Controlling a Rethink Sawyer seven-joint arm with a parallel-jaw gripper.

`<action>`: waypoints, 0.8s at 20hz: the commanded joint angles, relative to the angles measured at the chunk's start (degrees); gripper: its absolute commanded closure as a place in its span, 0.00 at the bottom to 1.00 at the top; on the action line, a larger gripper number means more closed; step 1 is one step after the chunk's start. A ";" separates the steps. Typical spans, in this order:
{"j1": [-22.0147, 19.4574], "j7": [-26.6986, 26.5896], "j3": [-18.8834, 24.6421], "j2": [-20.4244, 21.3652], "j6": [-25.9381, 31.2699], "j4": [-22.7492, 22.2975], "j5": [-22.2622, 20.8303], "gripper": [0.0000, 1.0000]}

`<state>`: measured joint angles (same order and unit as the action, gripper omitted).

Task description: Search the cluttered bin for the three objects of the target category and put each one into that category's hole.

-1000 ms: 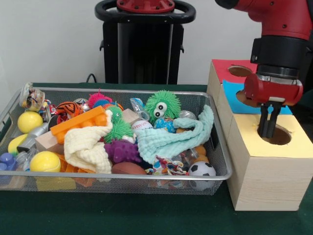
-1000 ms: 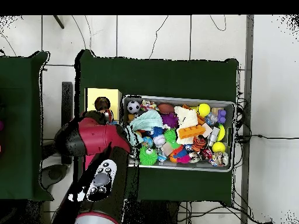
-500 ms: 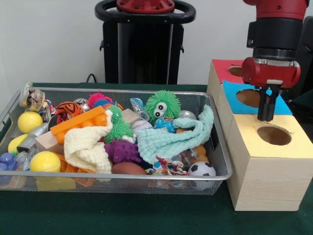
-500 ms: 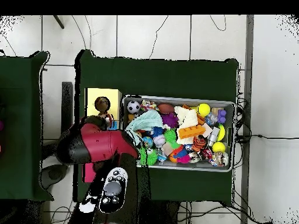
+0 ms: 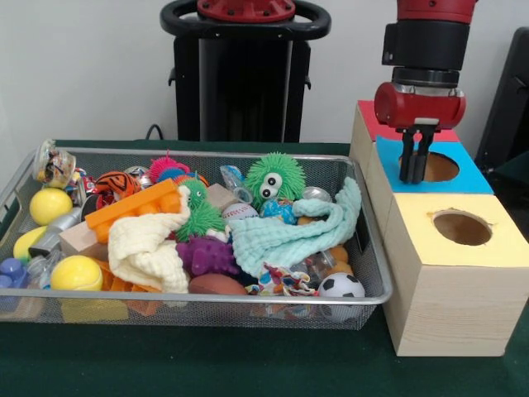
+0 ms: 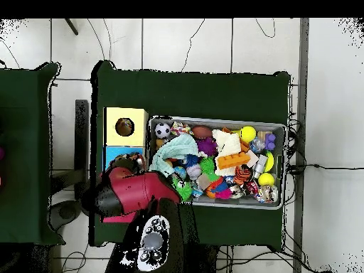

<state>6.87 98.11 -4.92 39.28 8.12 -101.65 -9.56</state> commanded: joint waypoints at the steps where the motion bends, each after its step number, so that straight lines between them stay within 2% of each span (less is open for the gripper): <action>1: -0.69 1.04 -0.09 -2.95 1.60 -5.36 -7.64 1.00; 4: -2.60 0.55 0.36 -3.72 0.91 -4.62 -9.47 1.00; 12: -7.83 1.71 3.06 -3.19 -4.99 -7.61 -14.45 1.00; 16: -12.34 1.98 6.79 -1.81 -5.05 -9.91 -15.84 1.00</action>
<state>2.44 98.12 -1.83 40.20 3.51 -102.70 -19.00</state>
